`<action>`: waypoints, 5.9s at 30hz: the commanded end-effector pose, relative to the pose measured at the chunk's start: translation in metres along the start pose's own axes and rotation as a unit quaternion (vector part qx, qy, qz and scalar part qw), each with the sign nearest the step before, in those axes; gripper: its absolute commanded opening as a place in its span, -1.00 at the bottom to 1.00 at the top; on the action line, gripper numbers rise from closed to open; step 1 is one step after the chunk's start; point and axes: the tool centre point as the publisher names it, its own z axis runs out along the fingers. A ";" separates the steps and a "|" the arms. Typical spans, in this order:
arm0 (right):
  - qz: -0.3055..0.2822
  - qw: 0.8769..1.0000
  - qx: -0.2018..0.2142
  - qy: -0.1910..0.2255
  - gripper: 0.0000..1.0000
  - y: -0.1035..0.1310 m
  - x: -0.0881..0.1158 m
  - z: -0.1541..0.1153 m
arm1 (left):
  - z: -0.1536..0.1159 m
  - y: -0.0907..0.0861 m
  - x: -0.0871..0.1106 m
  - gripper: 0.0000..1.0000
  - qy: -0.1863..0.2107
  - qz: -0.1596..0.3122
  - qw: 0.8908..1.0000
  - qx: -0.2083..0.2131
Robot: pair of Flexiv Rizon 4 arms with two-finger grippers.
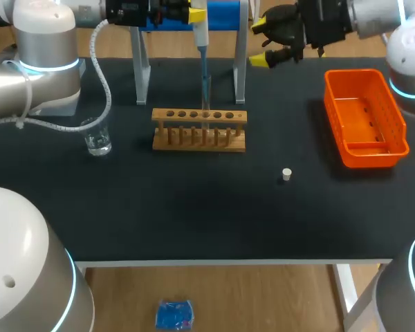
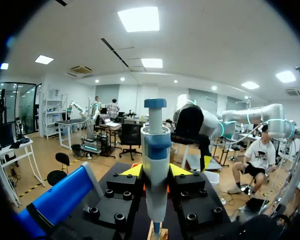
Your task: Invert the test tube, pick up the pipette, mount the tip to pipette, aspirate from beaker and dispense into the tube, eject the tip, return the pipette, and cap with the stopper.
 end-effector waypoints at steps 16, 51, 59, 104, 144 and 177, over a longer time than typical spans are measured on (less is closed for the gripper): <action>0.021 0.999 -0.015 0.035 1.00 -0.064 0.005 0.055 | 0.000 -0.001 0.000 -1.00 0.000 0.000 1.000 -0.001; 0.035 0.999 -0.015 0.037 1.00 -0.070 -0.001 0.073 | 0.000 -0.001 0.000 -1.00 0.000 0.000 1.000 -0.001; 0.035 0.999 -0.015 0.037 1.00 -0.070 -0.001 0.073 | 0.000 -0.001 0.000 -1.00 0.000 0.000 1.000 -0.001; 0.035 0.999 -0.015 0.037 1.00 -0.070 -0.001 0.073 | 0.002 -0.039 0.017 -1.00 -0.007 0.028 0.999 -0.020; 0.035 0.999 -0.015 0.037 1.00 -0.070 -0.001 0.073 | -0.051 -0.083 0.057 -1.00 -0.025 0.086 0.995 -0.048; 0.035 0.999 -0.015 0.037 1.00 -0.070 -0.001 0.073 | -0.027 0.045 0.175 -1.00 -0.040 0.050 0.998 -0.015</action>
